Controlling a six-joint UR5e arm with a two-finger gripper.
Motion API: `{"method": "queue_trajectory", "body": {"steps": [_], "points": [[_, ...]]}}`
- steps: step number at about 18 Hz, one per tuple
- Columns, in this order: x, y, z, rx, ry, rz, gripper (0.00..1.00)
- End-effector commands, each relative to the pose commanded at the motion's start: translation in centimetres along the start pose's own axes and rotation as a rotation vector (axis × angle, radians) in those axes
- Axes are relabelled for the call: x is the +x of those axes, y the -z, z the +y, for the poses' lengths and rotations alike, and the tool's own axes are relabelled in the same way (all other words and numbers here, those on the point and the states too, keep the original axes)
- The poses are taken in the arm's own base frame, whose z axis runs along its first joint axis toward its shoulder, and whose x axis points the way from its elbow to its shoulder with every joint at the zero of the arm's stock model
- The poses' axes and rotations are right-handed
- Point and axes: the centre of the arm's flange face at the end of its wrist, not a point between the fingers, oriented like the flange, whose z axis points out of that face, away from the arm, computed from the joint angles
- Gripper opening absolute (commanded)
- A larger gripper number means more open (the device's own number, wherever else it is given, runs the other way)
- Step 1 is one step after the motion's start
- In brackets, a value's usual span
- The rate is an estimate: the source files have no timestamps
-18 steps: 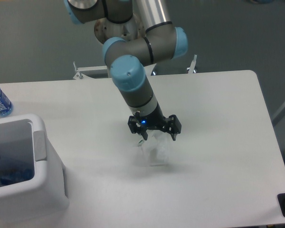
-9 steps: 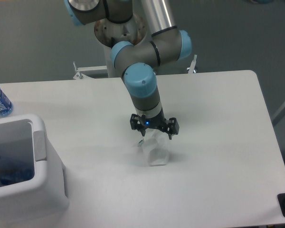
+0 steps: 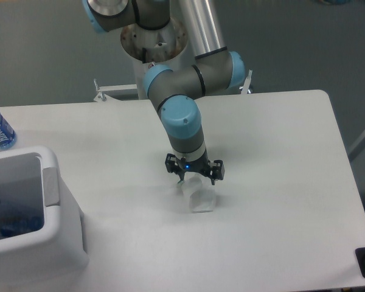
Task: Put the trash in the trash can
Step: 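Lower the gripper and pinch the plastic bag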
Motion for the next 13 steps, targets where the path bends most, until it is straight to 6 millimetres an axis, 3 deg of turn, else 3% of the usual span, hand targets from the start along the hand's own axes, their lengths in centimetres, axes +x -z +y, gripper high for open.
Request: {"method": "queue_trajectory", "body": {"steps": [2,5,7,9,13], "points": [[-0.1,0.2,-0.5,0.007,0.012,-0.004,0.42],[0.3,0.3,-1.0,0.011,0.006,-0.006,0.31],[0.3,0.3,-1.0,0.011,0.006,-0.006,0.14],[0.3,0.6,-1.1,0.019,0.018,-0.005,0.04],[-0.8,3.1,-2.4,0.079,0.089,-0.019,0.03]]}}
